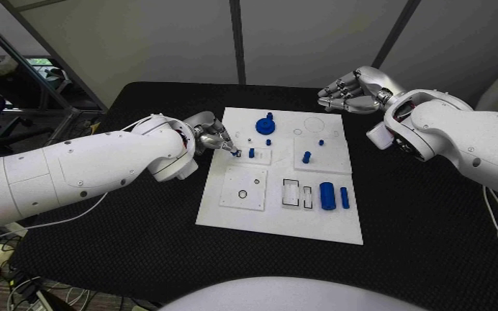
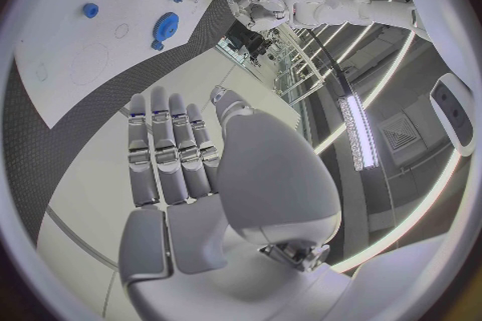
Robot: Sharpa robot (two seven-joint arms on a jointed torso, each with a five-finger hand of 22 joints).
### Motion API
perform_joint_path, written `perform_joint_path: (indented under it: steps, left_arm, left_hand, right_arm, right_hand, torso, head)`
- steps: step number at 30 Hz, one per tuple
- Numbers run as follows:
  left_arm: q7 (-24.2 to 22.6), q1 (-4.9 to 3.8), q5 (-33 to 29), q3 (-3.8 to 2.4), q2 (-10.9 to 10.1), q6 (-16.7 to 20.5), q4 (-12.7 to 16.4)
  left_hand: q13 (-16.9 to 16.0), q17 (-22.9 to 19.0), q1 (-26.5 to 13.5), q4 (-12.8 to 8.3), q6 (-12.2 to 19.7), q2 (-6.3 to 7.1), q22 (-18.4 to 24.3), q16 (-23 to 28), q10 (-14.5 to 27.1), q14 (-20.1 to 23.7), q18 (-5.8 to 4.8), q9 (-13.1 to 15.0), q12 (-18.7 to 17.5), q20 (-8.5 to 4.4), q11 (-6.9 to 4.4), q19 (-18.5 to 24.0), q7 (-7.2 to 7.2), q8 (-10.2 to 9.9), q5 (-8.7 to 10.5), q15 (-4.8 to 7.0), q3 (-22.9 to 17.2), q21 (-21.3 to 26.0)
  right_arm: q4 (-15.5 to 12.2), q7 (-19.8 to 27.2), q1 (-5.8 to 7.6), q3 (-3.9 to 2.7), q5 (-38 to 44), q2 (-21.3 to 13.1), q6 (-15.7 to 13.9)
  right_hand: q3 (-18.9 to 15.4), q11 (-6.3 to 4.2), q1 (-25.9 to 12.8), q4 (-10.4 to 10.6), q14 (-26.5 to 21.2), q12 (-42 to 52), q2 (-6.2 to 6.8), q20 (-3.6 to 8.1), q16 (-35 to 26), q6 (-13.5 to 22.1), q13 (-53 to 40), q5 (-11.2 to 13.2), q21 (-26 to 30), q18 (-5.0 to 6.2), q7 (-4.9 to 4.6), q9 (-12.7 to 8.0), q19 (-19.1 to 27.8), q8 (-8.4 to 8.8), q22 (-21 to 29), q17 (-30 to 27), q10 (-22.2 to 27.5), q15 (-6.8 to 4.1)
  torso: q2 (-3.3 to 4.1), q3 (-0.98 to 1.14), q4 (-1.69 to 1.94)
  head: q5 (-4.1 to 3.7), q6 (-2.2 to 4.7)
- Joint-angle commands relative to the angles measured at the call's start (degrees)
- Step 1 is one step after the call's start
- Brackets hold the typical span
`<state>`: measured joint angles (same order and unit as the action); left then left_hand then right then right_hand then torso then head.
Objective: Assemble the parts on the task board
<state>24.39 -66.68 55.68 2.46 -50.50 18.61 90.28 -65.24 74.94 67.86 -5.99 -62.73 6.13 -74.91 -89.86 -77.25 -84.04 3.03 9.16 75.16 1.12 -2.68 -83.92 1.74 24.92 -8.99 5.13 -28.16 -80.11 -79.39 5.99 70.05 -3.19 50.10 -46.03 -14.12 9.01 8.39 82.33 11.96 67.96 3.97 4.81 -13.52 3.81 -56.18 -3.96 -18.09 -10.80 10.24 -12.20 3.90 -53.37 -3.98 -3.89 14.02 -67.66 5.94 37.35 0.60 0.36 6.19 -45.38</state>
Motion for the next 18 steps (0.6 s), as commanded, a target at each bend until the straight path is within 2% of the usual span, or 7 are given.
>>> perform_joint_path:
  steps: [1, 4, 7, 10, 18]
  left_arm:
    - [1.5, 0.0, -2.8, 0.49, -0.1, 8.0, 0.7]
    - [1.9, 0.05, -3.1, 1.14, 0.0, 9.9, 1.1]
    - [2.0, 0.13, -3.3, 1.55, 0.2, 11.1, 1.2]
    - [2.1, 0.21, -3.1, 1.76, 0.5, 11.6, 1.2]
    - [2.9, 0.27, -0.5, 1.94, 1.9, 11.2, 0.1]
  left_hand:
    - [-0.2, 15.1, -0.8, 6.9, 0.0, -0.09, -10.0, -0.1, -0.5, -6.0, -0.86, 13.1, 0.3, -0.53, -0.1, -2.9, -0.57, 0.3, -0.1, 0.51, -7.6, -0.1]
    - [-0.3, 15.1, -1.1, 6.8, 0.0, -0.02, -10.0, -0.1, -0.5, -6.0, -0.84, 13.2, 0.4, -0.53, -0.1, -2.9, -0.58, 0.4, -0.07, 0.52, -7.8, 0.0]
    - [-0.5, 15.1, -1.3, 6.8, -0.1, 0.05, -10.0, -0.1, -0.6, -6.0, -0.83, 13.3, 0.5, -0.54, -0.11, -2.9, -0.59, 0.5, -0.04, 0.53, -7.9, 0.0]
    - [-0.6, 15.1, -1.5, 6.7, -0.1, 0.09, -10.0, -0.1, -0.7, -6.0, -0.83, 13.3, 0.6, -0.55, -0.12, -2.9, -0.61, 0.6, -0.03, 0.54, -8.0, 0.1]
    - [-0.3, 15.1, -1.6, 6.6, -0.1, 0.19, -10.0, -0.1, -0.6, -6.0, -0.82, 13.4, 0.4, -0.56, -0.14, -2.9, -0.63, 0.6, -0.02, 0.57, -8.2, 0.1]
  right_arm:
    - [-0.1, 0.1, 0.11, -0.04, 0.1, 0.1, -0.1]
    - [-0.1, 0.1, 0.11, -0.04, 0.1, 0.1, -0.1]
    - [-0.1, 0.1, 0.11, -0.04, 0.1, 0.1, -0.1]
    - [-0.1, 0.1, 0.11, -0.04, 0.1, 0.1, -0.1]
    - [-0.2, 0.2, 0.11, -0.04, 0.2, 0.1, -0.2]
  right_hand:
    - [0.1, -0.02, -0.2, -0.1, -0.4, 0.1, -0.42, -0.07, -0.1, 0.3, 0.1, -0.1, 0.3, 0.34, -0.01, 0.0, -0.2, 0.02, 0.1, -0.1, 0.4, 0.1]
    - [0.1, -0.01, -0.2, -0.2, -0.5, 0.1, -0.37, -0.09, -0.1, 0.3, 0.1, -0.1, 0.4, 0.34, -0.02, 0.0, -0.2, 0.03, 0.1, -0.1, 0.4, 0.11]
    - [0.1, -0.01, -0.2, -0.2, -0.5, 0.1, -0.37, -0.09, -0.1, 0.3, 0.1, -0.1, 0.4, 0.34, -0.02, 0.0, -0.2, 0.03, 0.1, -0.1, 0.4, 0.11]
    - [0.1, -0.01, -0.2, -0.2, -0.5, 0.1, -0.37, -0.09, -0.1, 0.3, 0.1, -0.1, 0.4, 0.34, -0.02, 0.0, -0.2, 0.03, 0.1, -0.1, 0.4, 0.11]
    - [0.1, -0.01, -0.2, -0.2, -0.5, 0.1, -0.37, -0.09, -0.1, 0.3, 0.1, -0.1, 0.4, 0.34, -0.02, 0.0, -0.2, 0.03, 0.1, -0.1, 0.4, 0.11]
  torso:
    - [0.1, -0.05, -0.11]
    - [0.13, -0.01, -0.1]
    - [0.16, -0.09, -0.02]
    - [0.2, -0.14, -0.05]
    - [0.16, -0.06, -0.12]
  head:
    - [0.02, 0.0]
    - [0.04, 0.07]
    - [-0.05, 0.12]
    - [-0.06, 0.03]
    - [0.03, -0.11]
